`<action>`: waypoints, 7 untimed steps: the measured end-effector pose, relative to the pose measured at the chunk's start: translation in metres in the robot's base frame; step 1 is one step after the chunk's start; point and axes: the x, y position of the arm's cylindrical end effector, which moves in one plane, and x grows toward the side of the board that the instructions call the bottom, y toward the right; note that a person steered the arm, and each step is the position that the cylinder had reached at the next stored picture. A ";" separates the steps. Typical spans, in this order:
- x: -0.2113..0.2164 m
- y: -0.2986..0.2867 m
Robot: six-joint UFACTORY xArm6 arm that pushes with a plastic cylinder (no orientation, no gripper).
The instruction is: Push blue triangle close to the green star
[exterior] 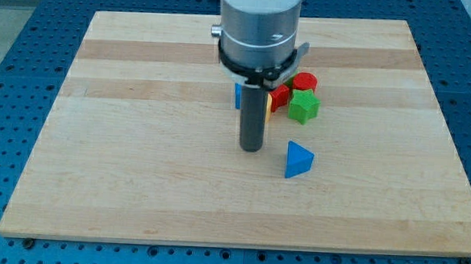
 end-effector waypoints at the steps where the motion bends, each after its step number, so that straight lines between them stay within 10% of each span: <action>1: 0.029 -0.008; 3: 0.068 0.059; 7: 0.016 0.067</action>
